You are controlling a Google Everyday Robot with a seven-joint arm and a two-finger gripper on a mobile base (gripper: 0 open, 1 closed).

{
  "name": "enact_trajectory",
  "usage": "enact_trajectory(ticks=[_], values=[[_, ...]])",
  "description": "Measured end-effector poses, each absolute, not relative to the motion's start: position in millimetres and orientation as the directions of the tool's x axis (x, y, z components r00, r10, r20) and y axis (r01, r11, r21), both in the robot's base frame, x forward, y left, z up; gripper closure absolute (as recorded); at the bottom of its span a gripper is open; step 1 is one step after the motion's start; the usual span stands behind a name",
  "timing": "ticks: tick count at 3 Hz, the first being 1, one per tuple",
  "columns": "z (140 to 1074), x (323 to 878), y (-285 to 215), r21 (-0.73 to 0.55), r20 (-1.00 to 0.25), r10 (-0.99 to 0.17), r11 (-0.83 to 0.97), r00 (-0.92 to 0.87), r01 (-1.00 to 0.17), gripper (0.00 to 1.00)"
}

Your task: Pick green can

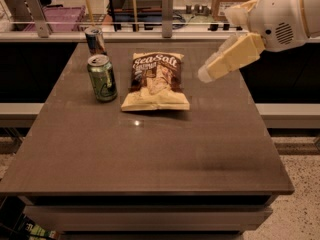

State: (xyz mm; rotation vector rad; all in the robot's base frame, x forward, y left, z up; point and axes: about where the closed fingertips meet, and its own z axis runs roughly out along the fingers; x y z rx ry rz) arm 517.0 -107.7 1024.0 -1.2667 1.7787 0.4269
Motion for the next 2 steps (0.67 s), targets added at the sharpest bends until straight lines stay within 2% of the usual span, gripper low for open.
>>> enact_trajectory(ticks=[2], values=[[1026.7, 518.9, -109.2, -0.202, -0.818, -0.567, 0.443, -0.098, -0.874, 0.0]])
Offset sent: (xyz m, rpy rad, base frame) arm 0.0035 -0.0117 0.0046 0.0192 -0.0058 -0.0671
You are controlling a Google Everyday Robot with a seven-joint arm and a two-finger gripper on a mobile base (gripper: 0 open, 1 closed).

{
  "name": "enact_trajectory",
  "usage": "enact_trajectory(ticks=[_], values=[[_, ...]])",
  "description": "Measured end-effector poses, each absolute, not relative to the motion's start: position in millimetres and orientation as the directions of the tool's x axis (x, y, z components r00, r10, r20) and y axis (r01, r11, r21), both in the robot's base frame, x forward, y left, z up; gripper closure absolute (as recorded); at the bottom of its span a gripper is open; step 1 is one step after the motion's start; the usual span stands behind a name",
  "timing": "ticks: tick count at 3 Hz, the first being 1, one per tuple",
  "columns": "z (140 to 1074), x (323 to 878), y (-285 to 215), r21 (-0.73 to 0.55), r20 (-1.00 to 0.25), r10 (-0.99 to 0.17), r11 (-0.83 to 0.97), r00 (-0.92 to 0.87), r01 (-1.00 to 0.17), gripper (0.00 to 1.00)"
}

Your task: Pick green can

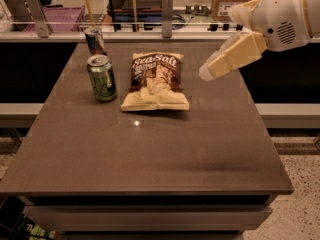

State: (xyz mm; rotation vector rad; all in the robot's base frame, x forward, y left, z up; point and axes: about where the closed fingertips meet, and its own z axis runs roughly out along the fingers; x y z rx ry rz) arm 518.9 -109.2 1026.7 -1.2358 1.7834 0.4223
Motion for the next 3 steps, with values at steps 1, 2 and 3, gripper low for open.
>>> enact_trajectory(ticks=[1, 2, 3], values=[[1010, 524, -97, -0.154, -0.837, -0.529, 0.473, -0.139, -0.868, 0.0], [991, 531, -71, -0.126, -0.852, -0.502, 0.473, -0.149, -0.872, 0.0], [981, 540, -42, -0.128, -0.866, -0.485, 0.451, -0.123, -0.883, 0.0]])
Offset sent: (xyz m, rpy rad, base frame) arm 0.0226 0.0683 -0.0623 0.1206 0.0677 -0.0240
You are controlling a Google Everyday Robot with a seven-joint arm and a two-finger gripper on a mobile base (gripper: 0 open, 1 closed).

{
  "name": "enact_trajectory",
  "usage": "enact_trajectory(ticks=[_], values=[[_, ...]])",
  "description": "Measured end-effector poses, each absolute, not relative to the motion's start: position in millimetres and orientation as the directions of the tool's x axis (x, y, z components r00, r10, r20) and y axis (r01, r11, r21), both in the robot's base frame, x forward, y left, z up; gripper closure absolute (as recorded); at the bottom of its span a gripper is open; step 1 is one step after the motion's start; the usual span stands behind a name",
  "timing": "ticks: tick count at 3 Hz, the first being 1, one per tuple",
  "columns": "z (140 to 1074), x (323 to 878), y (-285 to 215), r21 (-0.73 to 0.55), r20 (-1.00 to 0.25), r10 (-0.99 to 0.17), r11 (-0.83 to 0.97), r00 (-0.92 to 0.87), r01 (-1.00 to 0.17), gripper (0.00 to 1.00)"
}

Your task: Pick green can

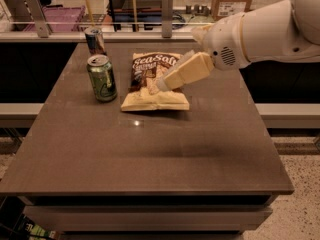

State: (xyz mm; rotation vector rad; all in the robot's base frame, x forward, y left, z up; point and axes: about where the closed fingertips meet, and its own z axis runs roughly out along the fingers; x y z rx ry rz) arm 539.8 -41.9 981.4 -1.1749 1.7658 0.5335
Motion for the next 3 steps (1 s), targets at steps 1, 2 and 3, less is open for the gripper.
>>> enact_trajectory(ticks=[1, 2, 3], values=[[973, 548, -11, -0.136, -0.879, -0.469, 0.419, -0.085, -0.898, 0.0], [962, 559, 13, -0.13, -0.897, -0.438, 0.397, -0.062, -0.909, 0.0], [949, 567, 30, -0.107, -0.916, -0.397, 0.4, -0.067, -0.91, 0.0]])
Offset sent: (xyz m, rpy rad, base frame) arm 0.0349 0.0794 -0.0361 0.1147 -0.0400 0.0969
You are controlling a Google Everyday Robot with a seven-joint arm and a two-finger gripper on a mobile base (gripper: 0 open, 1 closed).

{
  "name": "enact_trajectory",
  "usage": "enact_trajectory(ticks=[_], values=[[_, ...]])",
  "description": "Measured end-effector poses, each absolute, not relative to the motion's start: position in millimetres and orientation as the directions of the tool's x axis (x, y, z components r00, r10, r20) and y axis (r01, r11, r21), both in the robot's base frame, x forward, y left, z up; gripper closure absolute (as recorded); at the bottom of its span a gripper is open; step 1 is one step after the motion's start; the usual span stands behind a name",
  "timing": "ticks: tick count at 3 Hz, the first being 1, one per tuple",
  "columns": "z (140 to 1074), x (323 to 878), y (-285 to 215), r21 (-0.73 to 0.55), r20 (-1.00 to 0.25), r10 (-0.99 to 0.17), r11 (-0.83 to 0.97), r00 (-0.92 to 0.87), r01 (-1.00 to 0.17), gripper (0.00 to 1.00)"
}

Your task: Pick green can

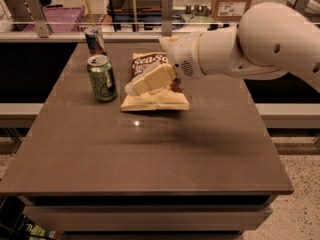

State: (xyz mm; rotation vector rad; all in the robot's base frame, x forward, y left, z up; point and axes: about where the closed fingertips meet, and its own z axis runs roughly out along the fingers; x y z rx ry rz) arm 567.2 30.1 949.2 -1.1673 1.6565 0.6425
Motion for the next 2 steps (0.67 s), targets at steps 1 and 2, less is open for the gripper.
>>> enact_trajectory(ticks=[1, 2], values=[[937, 576, 43, -0.084, -0.93, -0.359, 0.424, -0.082, -0.902, 0.0], [927, 586, 60, -0.07, -0.938, -0.336, 0.435, -0.09, -0.898, 0.0]])
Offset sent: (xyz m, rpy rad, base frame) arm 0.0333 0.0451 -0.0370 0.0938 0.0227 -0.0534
